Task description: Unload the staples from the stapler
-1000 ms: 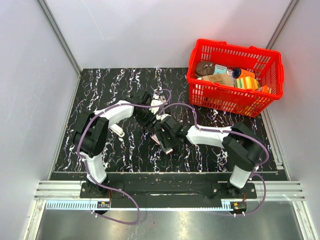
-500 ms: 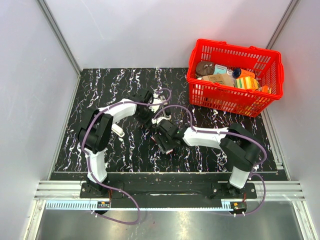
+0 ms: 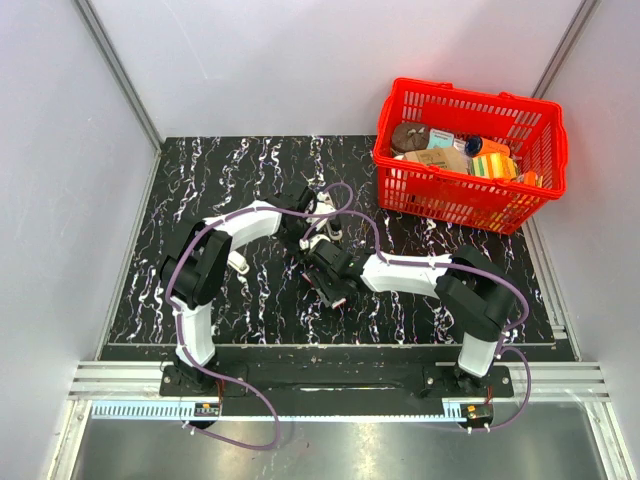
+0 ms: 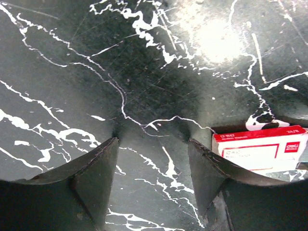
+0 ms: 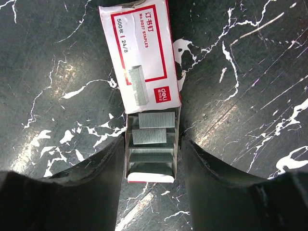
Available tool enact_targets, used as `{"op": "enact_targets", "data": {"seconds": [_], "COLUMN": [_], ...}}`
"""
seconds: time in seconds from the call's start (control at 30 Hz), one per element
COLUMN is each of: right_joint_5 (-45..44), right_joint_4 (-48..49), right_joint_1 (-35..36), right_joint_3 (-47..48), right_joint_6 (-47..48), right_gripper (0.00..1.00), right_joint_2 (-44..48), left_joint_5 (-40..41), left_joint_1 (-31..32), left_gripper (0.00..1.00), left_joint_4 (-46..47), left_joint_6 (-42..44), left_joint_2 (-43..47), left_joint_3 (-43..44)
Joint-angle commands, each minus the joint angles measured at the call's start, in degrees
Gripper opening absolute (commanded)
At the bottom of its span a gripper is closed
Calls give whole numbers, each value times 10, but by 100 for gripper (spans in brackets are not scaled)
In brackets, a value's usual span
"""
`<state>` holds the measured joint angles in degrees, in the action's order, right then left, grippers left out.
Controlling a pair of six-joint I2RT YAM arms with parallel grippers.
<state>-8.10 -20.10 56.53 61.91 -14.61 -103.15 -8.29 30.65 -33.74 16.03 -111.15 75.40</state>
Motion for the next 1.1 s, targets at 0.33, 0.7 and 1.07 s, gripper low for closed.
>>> {"op": "enact_targets", "data": {"seconds": [0.33,0.7,1.07], "right_joint_5": [15,19,15], "right_joint_4": [20,42,56], "right_joint_1": [8,8,7], "right_joint_3": [2,-7,-13], "right_joint_6": [13,20,22], "right_gripper": [46,41,39], "right_joint_2": [-8,-6,-6], "left_joint_5": [-27,-38,-80], "left_joint_1": [36,56,73], "left_gripper": [63,63,63], "left_joint_4": [4,4,1], "left_joint_6": [3,-4,-11], "left_joint_2": [13,23,30], "left_joint_3": [-29,-38,-39]}}
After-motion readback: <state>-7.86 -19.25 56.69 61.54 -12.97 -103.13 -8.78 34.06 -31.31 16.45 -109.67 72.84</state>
